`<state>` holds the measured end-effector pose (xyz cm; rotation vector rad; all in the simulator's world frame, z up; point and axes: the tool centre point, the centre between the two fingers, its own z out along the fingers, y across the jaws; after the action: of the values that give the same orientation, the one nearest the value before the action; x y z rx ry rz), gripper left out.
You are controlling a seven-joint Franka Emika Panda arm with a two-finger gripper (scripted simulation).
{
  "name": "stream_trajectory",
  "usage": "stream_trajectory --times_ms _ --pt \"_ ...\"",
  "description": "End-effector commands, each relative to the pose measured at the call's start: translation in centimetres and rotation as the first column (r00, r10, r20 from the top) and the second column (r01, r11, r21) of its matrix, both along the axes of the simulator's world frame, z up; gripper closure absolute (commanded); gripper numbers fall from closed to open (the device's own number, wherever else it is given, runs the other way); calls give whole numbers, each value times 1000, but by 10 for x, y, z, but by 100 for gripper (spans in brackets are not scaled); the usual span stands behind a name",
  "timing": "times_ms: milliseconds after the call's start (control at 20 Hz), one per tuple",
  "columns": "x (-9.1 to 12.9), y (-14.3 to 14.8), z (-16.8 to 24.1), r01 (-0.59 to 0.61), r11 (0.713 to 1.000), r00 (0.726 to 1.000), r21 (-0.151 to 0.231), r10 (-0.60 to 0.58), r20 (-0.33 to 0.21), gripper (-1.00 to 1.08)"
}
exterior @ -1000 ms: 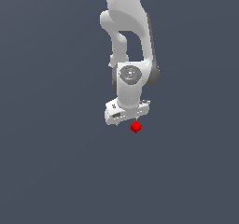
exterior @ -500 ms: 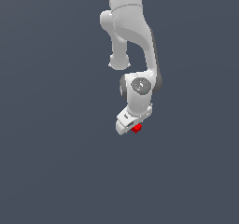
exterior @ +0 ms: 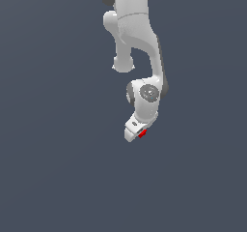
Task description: Pick up the red cube and move it to a goal position.
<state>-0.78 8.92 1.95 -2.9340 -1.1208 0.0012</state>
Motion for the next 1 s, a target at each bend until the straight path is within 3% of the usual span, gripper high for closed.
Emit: stream_trajectory --times_ms 0,50,650,950 --pt "0 0 1 1 1000 1000 0 -1 1 -92" --pt "0 0 1 1 1000 1000 0 -1 1 108" --pt "1 0 2 1 1000 1000 0 -1 1 108" --pt "11 1 17 1 1000 1000 0 -1 1 108"
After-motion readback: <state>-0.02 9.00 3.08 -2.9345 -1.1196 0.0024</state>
